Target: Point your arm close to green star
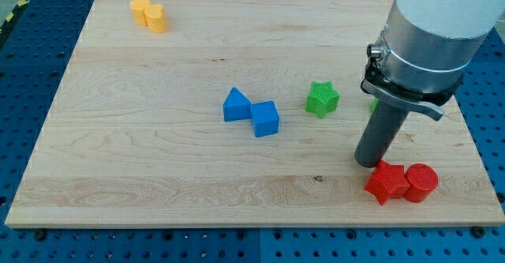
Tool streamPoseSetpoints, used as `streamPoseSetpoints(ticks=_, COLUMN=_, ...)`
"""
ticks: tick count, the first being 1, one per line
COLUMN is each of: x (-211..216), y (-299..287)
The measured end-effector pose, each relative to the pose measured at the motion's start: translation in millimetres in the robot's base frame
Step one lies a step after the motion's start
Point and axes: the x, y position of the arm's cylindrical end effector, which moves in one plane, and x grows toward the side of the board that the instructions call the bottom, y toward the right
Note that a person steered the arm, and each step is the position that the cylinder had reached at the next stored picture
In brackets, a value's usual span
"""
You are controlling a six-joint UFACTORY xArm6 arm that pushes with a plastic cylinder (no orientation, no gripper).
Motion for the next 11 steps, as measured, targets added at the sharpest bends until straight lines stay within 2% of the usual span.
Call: streamPoseSetpoints(ticks=11, x=-32.8, y=-17.8)
